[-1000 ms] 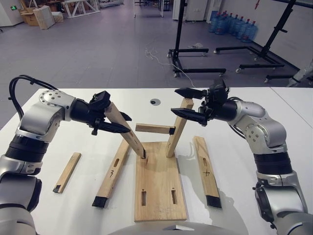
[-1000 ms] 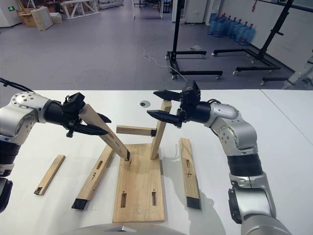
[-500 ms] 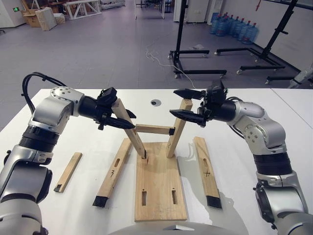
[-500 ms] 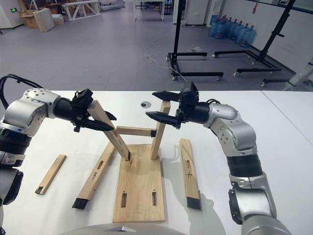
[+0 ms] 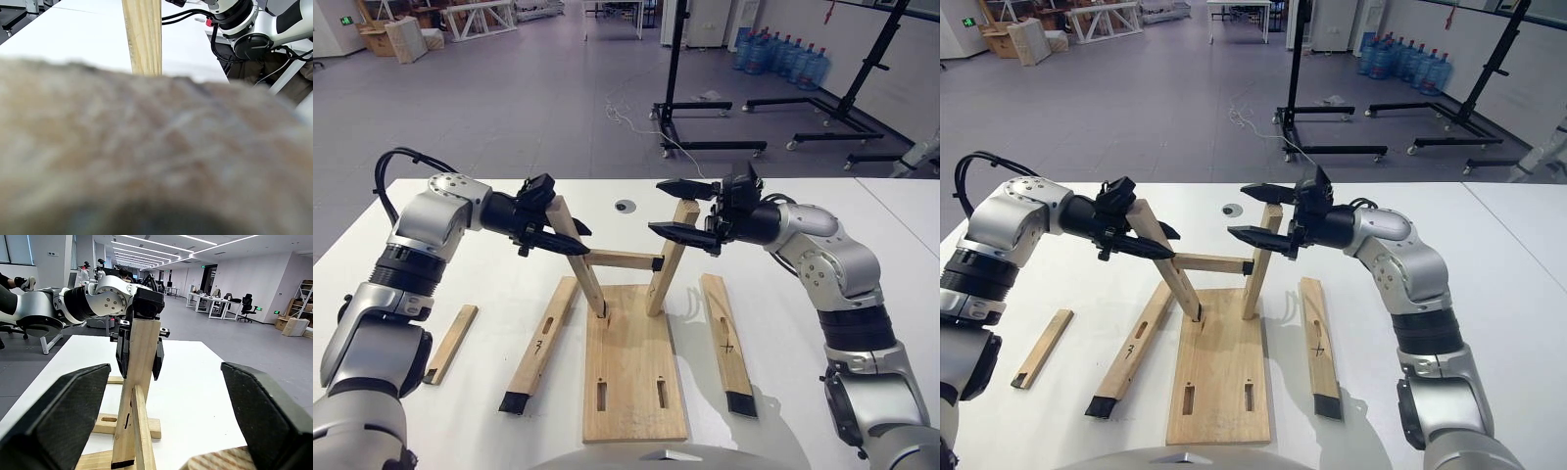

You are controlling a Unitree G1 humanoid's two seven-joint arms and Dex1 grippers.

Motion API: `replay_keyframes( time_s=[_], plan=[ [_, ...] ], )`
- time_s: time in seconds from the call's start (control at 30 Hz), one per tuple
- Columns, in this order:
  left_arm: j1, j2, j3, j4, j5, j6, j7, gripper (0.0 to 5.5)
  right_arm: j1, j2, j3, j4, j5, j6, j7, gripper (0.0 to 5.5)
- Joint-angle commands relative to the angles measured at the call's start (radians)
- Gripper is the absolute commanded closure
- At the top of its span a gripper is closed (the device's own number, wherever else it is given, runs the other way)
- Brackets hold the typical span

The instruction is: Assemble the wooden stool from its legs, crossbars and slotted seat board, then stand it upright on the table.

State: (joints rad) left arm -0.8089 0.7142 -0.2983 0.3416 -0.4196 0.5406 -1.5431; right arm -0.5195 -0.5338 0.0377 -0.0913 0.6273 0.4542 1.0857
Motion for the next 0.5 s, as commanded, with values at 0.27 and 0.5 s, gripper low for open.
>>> replay_keyframes(
  time_s=[0.27,0.5],
  plan=[
    [0.060,-0.051,-0.102,0.037,0.106,0.000,0.006,3.49,0.039,0.004,0.073,0.005,-0.048,0.026,0.015,1.37],
    [0.147,-0.026,-0.149,-0.056,0.131,-0.011,0.008,3.49,0.019,0.013,0.051,-0.029,-0.043,0.018,-0.031,1.37]
  ],
)
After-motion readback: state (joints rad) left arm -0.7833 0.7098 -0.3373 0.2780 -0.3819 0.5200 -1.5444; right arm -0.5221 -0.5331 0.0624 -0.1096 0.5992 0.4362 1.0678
